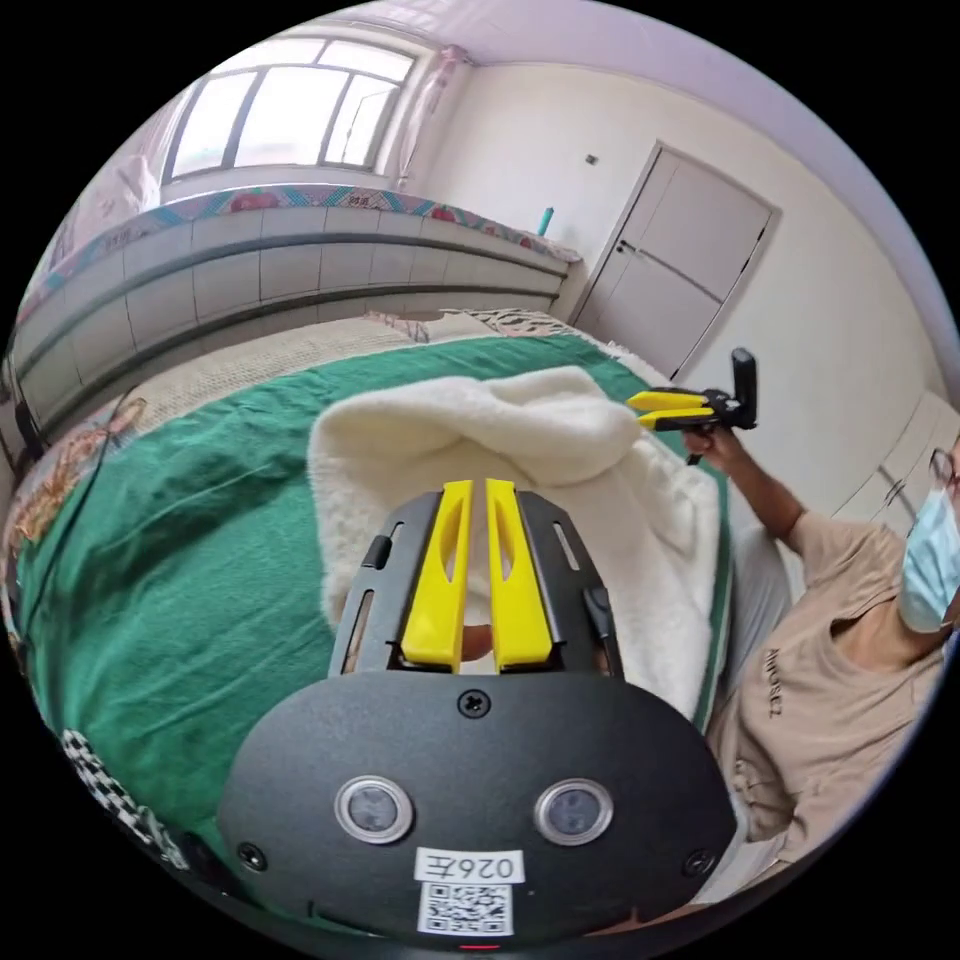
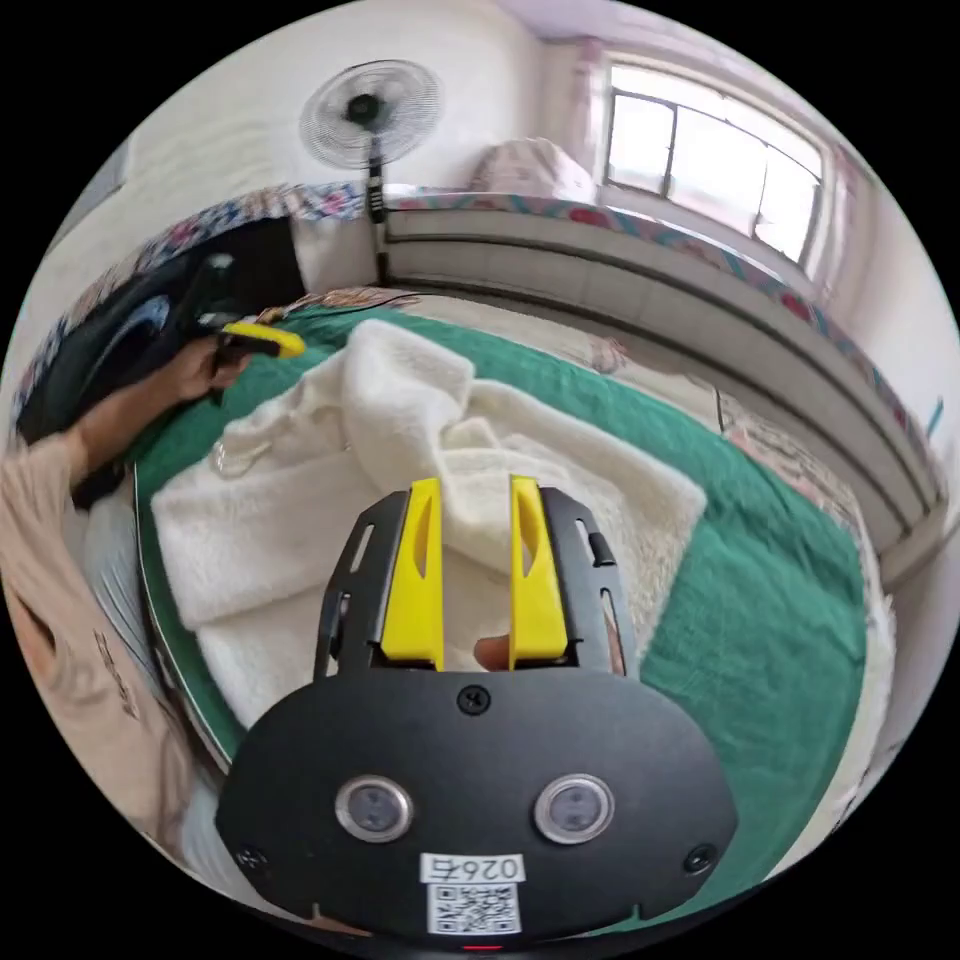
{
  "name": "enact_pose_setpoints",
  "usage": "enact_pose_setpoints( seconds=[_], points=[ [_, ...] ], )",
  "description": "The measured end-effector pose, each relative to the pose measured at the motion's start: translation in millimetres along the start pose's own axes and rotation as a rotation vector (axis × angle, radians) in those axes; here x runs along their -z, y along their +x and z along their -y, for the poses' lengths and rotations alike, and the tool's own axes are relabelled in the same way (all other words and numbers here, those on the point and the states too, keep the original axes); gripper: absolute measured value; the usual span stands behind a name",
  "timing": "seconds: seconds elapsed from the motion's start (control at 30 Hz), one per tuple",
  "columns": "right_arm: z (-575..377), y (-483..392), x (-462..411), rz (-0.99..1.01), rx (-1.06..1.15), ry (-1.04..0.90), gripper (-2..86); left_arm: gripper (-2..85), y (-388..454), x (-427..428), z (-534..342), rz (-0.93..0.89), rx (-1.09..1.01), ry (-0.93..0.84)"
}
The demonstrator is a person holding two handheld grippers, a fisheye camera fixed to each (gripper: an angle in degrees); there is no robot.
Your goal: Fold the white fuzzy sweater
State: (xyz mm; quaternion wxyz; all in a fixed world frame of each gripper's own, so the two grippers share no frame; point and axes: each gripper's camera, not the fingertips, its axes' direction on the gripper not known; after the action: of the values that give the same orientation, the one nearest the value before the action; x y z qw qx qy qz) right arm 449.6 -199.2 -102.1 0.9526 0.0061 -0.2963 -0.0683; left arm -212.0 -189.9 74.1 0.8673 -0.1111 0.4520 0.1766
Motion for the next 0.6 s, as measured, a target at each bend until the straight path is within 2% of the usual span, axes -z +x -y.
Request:
enact_pose_setpoints(
  seconds=[0.07, 0.13, 0.2, 0.3, 0.33, 0.47, 0.53, 0.6],
  points=[
    [12.6, 34.1, -15.3, 0.071, -0.168, -0.035, 14.8, 8.6, 5.4, -8.5, 1.7, -0.063, 0.026, 0.030],
    [18.6, 57.0, -29.6, 0.176, -0.253, -0.036, 18.5, 12.4, 11.7, -31.0, 9.4, -0.095, 0.047, -0.022],
    [23.9, 67.5, -48.1, 0.277, -0.264, -0.057, 20.4, 15.5, 12.3, -62.4, 16.7, -0.149, 0.066, -0.078],
    [36.0, 59.7, -86.5, 0.255, -0.177, -0.190, 20.5, 15.0, -10.0, -109.9, 29.8, -0.206, 0.128, -0.072],
    [43.4, 57.3, -98.7, 0.248, -0.153, -0.257, 19.7, 14.4, -24.9, -120.6, 37.4, -0.251, 0.177, -0.040],
    [76.3, 51.0, -105.4, 0.218, -0.025, -0.347, 2.4, 13.5, -52.5, -107.9, 50.3, -0.344, 0.262, 0.126],
    [94.0, 52.7, -106.4, 0.184, -0.049, -0.415, 1.2, 14.2, -53.4, -91.1, 42.8, -0.359, 0.269, 0.147],
    [109.7, 55.8, -89.1, 0.323, -0.131, -0.366, 1.0, 14.1, -52.7, -66.7, 25.3, -0.357, 0.275, 0.170]
  ],
)
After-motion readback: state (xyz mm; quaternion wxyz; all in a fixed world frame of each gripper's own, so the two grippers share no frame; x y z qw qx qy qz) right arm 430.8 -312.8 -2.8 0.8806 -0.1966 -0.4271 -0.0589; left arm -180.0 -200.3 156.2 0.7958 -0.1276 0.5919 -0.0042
